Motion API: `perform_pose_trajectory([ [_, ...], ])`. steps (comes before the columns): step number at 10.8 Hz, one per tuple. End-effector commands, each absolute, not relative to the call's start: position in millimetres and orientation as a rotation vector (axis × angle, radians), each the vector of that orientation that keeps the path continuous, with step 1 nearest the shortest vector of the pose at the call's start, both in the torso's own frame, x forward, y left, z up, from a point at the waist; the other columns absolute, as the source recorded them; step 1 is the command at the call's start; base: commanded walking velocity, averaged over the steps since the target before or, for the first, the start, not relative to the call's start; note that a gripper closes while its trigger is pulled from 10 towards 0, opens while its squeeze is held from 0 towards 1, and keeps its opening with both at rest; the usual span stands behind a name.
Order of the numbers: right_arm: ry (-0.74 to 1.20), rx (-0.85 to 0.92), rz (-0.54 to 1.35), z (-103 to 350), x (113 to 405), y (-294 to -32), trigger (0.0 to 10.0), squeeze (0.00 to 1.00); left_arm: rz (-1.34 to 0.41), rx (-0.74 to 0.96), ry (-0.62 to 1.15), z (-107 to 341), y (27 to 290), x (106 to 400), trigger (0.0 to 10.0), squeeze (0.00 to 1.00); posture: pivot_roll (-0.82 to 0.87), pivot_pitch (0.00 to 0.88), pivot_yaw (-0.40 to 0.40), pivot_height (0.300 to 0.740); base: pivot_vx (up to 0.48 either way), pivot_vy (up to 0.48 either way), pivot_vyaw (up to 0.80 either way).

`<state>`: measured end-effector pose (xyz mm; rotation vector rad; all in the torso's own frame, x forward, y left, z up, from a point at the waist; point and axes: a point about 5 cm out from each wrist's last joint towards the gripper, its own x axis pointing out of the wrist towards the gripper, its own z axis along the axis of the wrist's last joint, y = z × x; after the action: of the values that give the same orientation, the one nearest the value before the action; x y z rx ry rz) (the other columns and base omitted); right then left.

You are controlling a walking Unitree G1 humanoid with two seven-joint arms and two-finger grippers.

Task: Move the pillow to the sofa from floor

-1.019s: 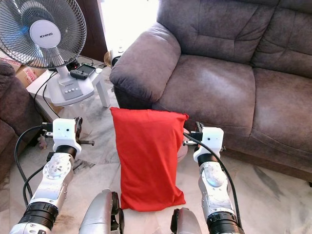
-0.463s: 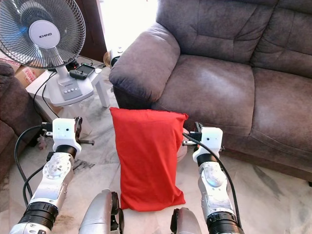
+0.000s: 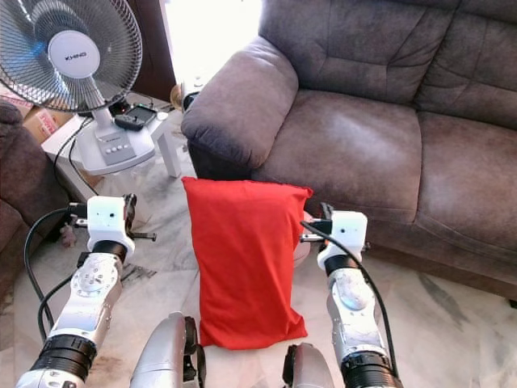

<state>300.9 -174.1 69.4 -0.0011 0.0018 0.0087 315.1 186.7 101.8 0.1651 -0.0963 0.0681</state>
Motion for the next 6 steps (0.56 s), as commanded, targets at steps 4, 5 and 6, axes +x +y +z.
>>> perform_pose_trajectory([
  [4,0.017,0.003,0.002,67.1,299.8,-175.4,10.0,0.0,0.071,0.163,-0.093,102.5,188.5,314.6,10.0,0.0,0.07,0.122,-0.019,0.616,0.0,0.0,0.0],
  [5,0.015,0.002,0.004,67.4,299.9,-175.4,10.0,0.0,0.07,0.162,-0.093,102.6,188.5,314.7,10.0,0.0,0.06,0.122,-0.019,0.616,0.0,0.0,0.0],
  [6,0.018,-0.005,-0.002,66.9,299.9,-176.2,10.0,0.0,0.066,0.159,-0.095,102.9,188.3,314.8,10.0,0.0,0.07,0.123,-0.019,0.616,0.0,0.0,0.0],
])
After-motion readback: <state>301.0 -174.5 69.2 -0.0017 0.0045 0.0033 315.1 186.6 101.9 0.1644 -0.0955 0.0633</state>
